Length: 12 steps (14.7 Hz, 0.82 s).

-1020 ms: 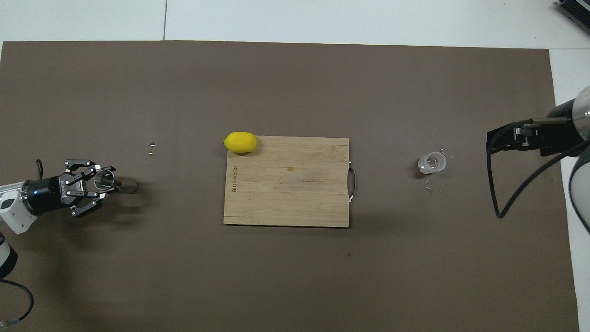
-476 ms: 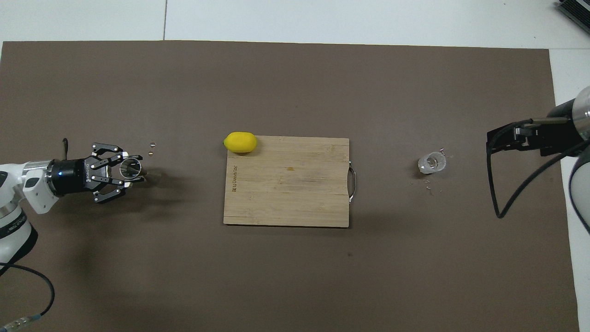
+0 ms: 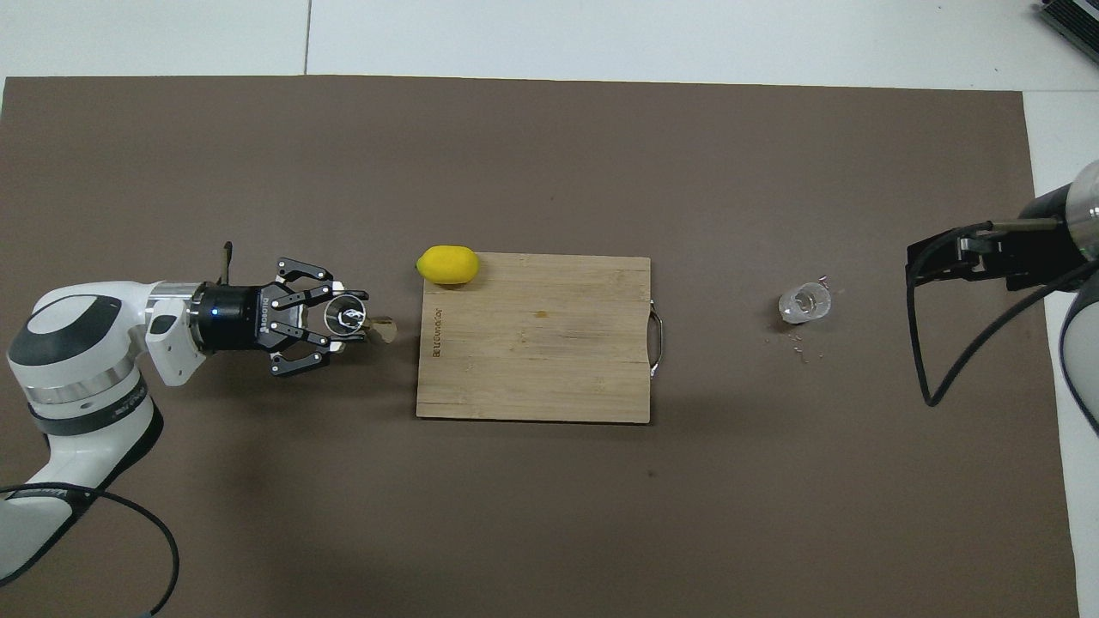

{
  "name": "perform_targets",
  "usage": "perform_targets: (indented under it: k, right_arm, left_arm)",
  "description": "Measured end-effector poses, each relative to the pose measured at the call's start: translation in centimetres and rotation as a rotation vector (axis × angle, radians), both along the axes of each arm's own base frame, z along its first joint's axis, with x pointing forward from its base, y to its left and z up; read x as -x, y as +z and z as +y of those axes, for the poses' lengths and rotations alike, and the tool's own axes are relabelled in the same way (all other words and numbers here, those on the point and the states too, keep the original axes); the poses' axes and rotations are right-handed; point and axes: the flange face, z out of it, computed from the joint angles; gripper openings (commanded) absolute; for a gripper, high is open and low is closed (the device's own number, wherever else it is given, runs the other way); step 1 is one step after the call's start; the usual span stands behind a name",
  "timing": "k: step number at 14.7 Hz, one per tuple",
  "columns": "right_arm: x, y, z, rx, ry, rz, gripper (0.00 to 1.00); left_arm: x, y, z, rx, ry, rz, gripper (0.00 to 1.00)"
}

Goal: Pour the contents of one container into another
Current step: 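Carry the dark cup with the left gripper toward the cutting board, then set the dark cup on the board center and open the left gripper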

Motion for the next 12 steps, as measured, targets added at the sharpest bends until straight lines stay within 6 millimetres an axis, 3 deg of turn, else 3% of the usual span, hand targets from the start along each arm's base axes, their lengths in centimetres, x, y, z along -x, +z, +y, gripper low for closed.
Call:
perform_targets:
  k: [12]
  right_arm:
    - [0.0,0.0,0.0,0.0,0.0,0.0,1.0]
  left_arm:
    - [3.6,-0.9,-19.7,0.004,0.163,-0.002,0.13]
